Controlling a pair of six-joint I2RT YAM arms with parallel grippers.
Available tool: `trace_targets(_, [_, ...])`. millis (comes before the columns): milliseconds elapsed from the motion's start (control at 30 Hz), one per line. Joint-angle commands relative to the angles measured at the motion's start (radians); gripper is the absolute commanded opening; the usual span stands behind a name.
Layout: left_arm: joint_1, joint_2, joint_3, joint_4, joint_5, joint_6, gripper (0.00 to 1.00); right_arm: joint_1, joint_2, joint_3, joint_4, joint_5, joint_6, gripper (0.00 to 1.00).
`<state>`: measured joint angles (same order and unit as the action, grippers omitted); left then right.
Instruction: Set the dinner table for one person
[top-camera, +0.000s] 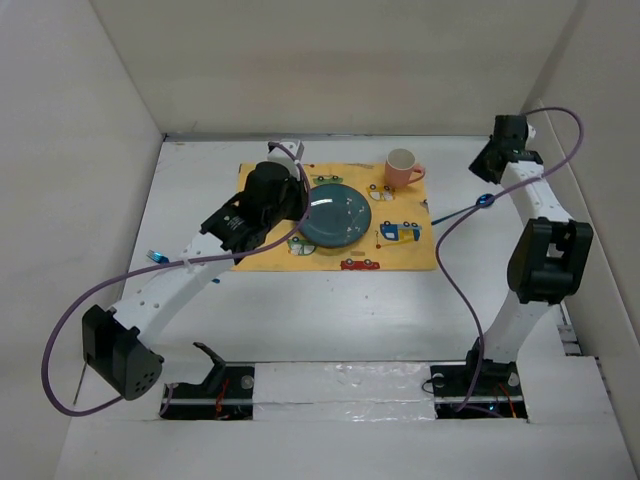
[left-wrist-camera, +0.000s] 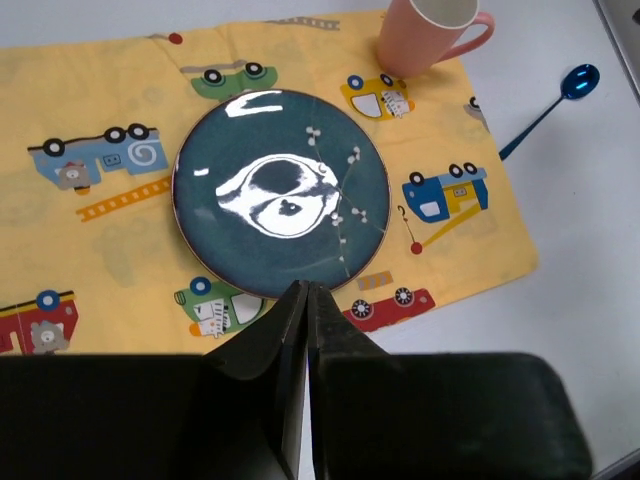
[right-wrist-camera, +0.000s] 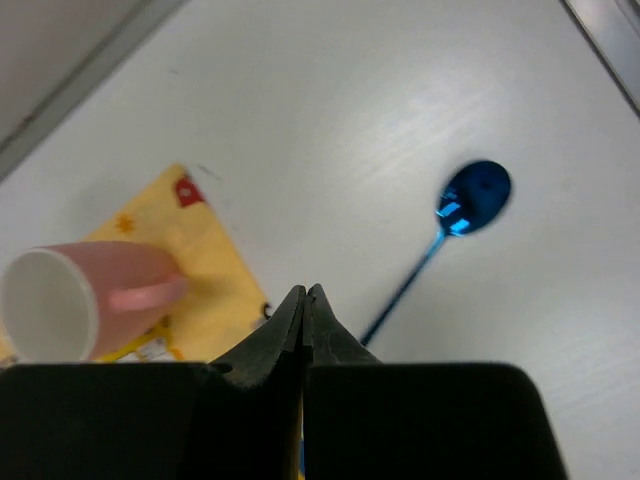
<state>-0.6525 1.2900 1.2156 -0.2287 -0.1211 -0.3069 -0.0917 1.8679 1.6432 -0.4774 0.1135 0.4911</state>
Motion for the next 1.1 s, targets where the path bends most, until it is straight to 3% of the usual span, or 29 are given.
trace_targets(0, [-0.001,-0.06,-0.033,0.035,-0.011,0.006,0.0,-0.008,-0.007,-0.126,0.014,0.07,0.037,0.0])
trace_targets(133, [-0.001,-0.077,-0.053,0.032,-0.02,0.011,0.0,-0.028,0.042,-0.158,-0.013,0.063,0.035,0.02])
trace_targets(167, [-0.001,-0.083,-0.057,0.031,-0.023,0.012,0.05,-0.028,0.054,-0.157,-0.016,0.06,0.035,0.17])
trace_targets(233, [-0.001,-0.083,-0.062,0.031,-0.015,0.014,0.17,-0.028,0.076,-0.142,-0.013,0.032,0.032,0.3])
trace_targets(300, [-0.001,-0.083,-0.065,0.029,-0.008,0.014,0.2,-0.019,0.121,-0.113,-0.026,0.041,0.041,0.43])
trace_targets(633, [-0.001,-0.101,-0.053,0.014,-0.031,0.025,0.21,-0.039,0.238,0.018,-0.101,0.14,0.078,0.41])
trace_targets(767, [-0.001,-0.107,-0.051,0.008,-0.055,0.031,0.22,-0.048,0.261,0.021,-0.135,0.144,0.09,0.36])
trace_targets(1067, [-0.001,-0.1,-0.053,0.019,-0.068,0.04,0.22,-0.048,0.237,-0.031,-0.127,0.143,0.098,0.35])
